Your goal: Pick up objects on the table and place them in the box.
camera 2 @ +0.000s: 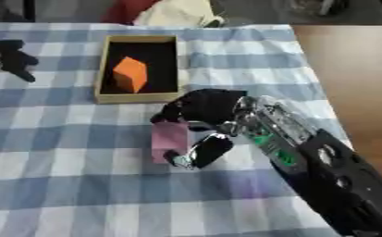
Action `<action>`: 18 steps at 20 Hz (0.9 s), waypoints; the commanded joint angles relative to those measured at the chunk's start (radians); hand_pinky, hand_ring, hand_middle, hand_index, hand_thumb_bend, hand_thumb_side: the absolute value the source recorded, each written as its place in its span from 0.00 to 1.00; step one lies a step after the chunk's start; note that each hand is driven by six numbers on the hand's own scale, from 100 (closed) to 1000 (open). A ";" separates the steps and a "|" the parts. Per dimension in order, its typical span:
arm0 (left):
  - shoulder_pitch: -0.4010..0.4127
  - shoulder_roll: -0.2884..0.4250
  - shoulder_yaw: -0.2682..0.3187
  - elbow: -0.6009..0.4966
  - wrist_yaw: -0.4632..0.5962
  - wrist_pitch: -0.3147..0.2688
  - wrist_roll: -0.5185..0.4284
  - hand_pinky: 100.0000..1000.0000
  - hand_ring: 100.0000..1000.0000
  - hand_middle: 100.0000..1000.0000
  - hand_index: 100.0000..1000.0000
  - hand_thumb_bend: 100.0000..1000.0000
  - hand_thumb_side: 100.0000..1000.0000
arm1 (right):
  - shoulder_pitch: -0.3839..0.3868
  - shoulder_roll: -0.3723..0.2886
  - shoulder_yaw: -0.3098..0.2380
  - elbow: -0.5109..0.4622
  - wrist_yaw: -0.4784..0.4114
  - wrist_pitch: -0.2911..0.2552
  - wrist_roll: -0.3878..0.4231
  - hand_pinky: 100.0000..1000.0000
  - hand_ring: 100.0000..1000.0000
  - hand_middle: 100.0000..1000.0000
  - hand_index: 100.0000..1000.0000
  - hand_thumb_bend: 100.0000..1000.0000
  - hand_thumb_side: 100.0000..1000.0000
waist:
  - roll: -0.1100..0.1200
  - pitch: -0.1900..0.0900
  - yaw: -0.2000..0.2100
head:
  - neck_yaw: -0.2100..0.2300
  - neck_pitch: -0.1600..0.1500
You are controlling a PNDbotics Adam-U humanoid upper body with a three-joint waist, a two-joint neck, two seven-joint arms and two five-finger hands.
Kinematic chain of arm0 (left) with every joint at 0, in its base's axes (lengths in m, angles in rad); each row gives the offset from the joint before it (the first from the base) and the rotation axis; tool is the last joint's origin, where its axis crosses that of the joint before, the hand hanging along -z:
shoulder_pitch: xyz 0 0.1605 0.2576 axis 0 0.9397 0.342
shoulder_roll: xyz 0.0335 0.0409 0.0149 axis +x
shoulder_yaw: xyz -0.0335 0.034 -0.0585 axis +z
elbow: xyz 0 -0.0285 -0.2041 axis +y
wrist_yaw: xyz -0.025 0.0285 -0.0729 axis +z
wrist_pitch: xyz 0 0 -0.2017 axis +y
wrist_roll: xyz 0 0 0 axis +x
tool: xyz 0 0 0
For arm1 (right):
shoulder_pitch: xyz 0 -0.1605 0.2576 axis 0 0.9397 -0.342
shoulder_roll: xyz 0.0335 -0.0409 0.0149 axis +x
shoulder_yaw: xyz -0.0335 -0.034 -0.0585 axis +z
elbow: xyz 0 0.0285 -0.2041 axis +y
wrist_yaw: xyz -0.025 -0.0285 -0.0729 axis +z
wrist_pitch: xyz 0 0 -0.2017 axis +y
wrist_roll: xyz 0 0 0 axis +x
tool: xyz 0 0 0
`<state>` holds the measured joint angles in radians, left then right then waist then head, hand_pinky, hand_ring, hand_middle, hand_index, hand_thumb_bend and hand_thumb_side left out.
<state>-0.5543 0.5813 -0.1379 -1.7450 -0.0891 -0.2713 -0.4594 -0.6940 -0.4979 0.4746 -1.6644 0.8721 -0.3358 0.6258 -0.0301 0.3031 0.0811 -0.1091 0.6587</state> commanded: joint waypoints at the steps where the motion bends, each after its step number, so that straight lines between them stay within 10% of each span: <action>1: -0.010 0.014 0.010 -0.007 -0.003 -0.002 -0.004 0.88 0.69 0.78 1.00 0.00 0.97 | -0.009 -0.007 -0.004 0.000 0.022 -0.010 -0.005 0.83 0.82 0.81 1.00 0.10 0.83 | 0.005 -0.016 0.000 | -0.003 0.000; 10: -0.008 0.012 0.009 -0.007 -0.002 -0.002 -0.012 0.87 0.68 0.78 1.00 0.00 0.98 | -0.003 -0.004 -0.007 0.017 0.062 -0.016 -0.035 0.82 0.79 0.73 1.00 0.08 0.67 | 0.006 -0.015 -0.002 | -0.005 -0.001; 18: -0.005 0.012 0.009 -0.008 -0.002 -0.002 -0.017 0.87 0.68 0.78 1.00 0.00 0.98 | 0.006 -0.011 -0.027 0.008 0.067 0.033 -0.141 0.78 0.64 0.42 1.00 0.00 0.27 | 0.005 -0.015 -0.001 | -0.004 -0.004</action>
<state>-0.5525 0.5811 -0.1380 -1.7401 -0.0892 -0.2727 -0.4737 -0.6771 -0.4895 0.4650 -1.6468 0.9312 -0.3132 0.5056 -0.0274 0.3042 0.0803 -0.1126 0.6588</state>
